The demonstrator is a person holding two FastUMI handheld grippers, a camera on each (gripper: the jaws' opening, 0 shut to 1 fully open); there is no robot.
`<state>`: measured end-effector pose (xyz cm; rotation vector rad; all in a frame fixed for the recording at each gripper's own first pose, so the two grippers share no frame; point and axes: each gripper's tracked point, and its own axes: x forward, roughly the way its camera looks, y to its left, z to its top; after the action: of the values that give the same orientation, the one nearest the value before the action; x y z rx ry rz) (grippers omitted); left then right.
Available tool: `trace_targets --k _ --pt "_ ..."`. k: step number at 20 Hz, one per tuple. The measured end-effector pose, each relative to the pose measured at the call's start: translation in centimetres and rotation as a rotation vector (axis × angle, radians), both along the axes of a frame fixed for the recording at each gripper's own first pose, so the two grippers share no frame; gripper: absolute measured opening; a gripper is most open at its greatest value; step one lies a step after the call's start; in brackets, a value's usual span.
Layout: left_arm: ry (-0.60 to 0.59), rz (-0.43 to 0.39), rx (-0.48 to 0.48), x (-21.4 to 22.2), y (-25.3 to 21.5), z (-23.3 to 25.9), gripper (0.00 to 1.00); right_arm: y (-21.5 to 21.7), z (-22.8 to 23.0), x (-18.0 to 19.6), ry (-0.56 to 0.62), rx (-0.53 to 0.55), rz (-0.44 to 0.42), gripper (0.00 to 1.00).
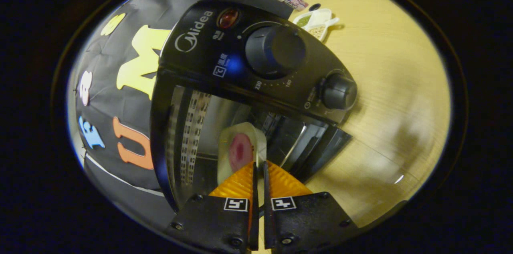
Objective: Open the electric oven with the left hand, put the food in, and close the electric oven.
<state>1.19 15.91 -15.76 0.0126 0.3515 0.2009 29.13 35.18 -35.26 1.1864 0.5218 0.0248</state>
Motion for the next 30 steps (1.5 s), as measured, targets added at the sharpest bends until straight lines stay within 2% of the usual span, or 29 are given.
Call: trace_targets --k 1,2,4,5,6,7,8,9,10,11,12,14,15,16,19,20,21,22,23,27,28,29,30 --pt "-0.002 -0.001 -0.005 0.0 -0.1 0.1 0.97 0.2 0.1 0.6 -0.019 0.003 0.003 0.07" --pt "-0.001 -0.001 -0.008 0.0 -0.2 0.0 0.97 -0.4 1.0 -0.1 -0.035 0.003 0.006 0.05" --pt "-0.01 -0.002 -0.012 0.1 -0.3 0.4 0.97 -0.8 1.4 -0.1 -0.05 -0.019 0.016 0.17" --pt "-0.013 -0.003 -0.012 0.0 -0.3 0.6 0.97 -1.0 1.8 -0.6 -0.053 -0.035 0.032 0.29" --pt "-0.015 -0.005 -0.014 0.0 -0.3 0.6 0.97 -1.1 2.2 -1.2 -0.055 -0.056 0.046 0.35" --pt "-0.02 -0.007 -0.017 0.0 -0.3 1.0 0.97 -1.6 2.8 -1.9 -0.06 -0.083 0.059 0.48" --pt "-0.028 -0.01 -0.019 -0.1 -0.3 1.3 0.97 -2.0 3.4 -2.6 -0.066 -0.119 0.079 0.52" --pt "-0.033 -0.011 -0.014 -0.3 -0.3 1.6 0.97 -2.4 4.3 -3.5 -0.087 -0.169 0.103 0.66" --pt "-0.035 -0.015 -0.011 -0.5 -0.1 1.8 0.97 -3.1 5.2 -4.3 -0.112 -0.237 0.122 0.62" --pt "-0.046 -0.019 -0.004 -0.5 0.0 2.3 0.97 -4.0 6.3 -5.2 -0.137 -0.303 0.141 0.71" --pt "-0.057 -0.023 0.0 -0.8 0.0 2.8 0.97 -4.5 7.8 -6.5 -0.165 -0.357 0.161 0.67" --pt "-0.082 -0.037 0.005 -1.1 -0.3 3.9 0.97 -5.6 10.8 -9.2 -0.215 -0.454 0.204 0.75" --pt "-0.098 -0.045 0.007 -1.2 -0.4 4.6 0.97 -6.1 12.0 -10.1 -0.235 -0.497 0.223 0.89" --pt "-0.113 -0.056 0.004 -1.1 -0.5 5.2 0.97 -6.6 13.3 -11.9 -0.262 -0.539 0.237 0.94" --pt "-0.155 -0.093 -0.011 -1.3 -1.3 6.3 0.97 -8.9 16.9 -15.7 -0.329 -0.718 0.26 0.95" --pt "-0.17 -0.103 -0.014 -1.6 -1.4 6.6 0.97 -9.8 18.0 -17.1 -0.347 -0.782 0.257 1.0" --pt "-0.184 -0.121 -0.022 -1.7 -1.7 6.9 0.97 -10.7 19.1 -18.2 -0.364 -0.83 0.253 0.95" --pt "-0.207 -0.13 -0.028 -1.7 -1.9 7.4 0.97 -11.5 20.3 -19.3 -0.382 -0.866 0.245 1.0" --pt "-0.215 -0.144 -0.038 -1.7 -2.2 7.4 0.97 -12.4 21.2 -20.3 -0.39 -0.895 0.235 0.96" --pt "-0.237 -0.187 -0.061 -1.8 -3.2 6.8 0.96 -17.0 24.2 -23.5 -0.412 -1.027 0.159 0.95" --pt "-0.236 -0.188 -0.06 -1.6 -3.2 6.4 0.97 -17.6 24.5 -24.0 -0.411 -1.044 0.152 0.95" --pt "-0.229 -0.186 -0.058 -1.4 -3.4 6.0 0.96 -18.3 24.6 -24.5 -0.404 -1.049 0.15 1.0" --pt "-0.23 -0.189 -0.052 -1.3 -3.7 5.6 0.96 -19.0 24.8 -25.2 -0.394 -1.055 0.144 0.96"
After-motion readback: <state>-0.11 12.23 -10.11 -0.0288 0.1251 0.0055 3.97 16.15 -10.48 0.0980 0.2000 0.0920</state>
